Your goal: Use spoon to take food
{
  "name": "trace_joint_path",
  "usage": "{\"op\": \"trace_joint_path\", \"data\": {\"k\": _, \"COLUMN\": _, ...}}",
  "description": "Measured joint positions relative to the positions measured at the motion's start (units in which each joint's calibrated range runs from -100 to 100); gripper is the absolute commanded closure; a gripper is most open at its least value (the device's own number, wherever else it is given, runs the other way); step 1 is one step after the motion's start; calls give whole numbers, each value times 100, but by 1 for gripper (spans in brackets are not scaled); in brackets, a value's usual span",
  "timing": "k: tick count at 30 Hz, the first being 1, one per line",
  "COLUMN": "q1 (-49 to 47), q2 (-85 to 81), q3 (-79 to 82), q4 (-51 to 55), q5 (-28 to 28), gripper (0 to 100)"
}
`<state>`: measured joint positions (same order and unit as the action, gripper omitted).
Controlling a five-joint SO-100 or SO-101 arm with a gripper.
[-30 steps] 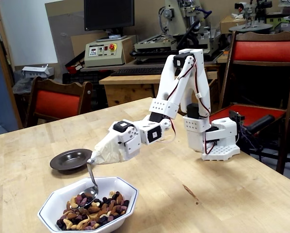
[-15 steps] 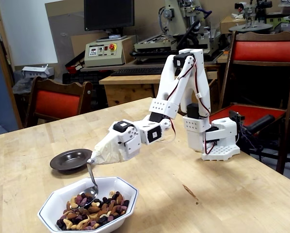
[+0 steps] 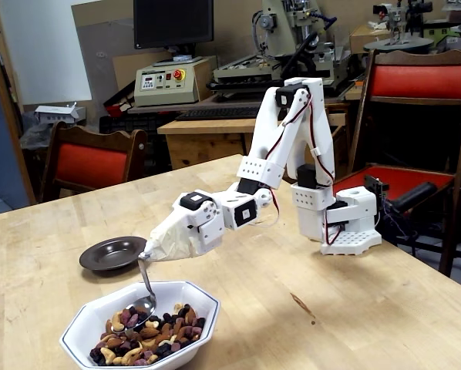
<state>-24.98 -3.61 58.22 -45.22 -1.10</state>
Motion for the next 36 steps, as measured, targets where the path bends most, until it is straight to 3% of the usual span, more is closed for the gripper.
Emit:
{"op": "trace_joint_path", "data": {"k": 13, "q1": 0, "q2": 0, "q3": 0, "q4": -736, "q5": 0, "gripper": 96}}
{"op": "trace_joint_path", "data": {"k": 36, "q1": 0, "q2": 0, "q3": 0, "q4": -768, "q5": 0, "gripper": 96}}
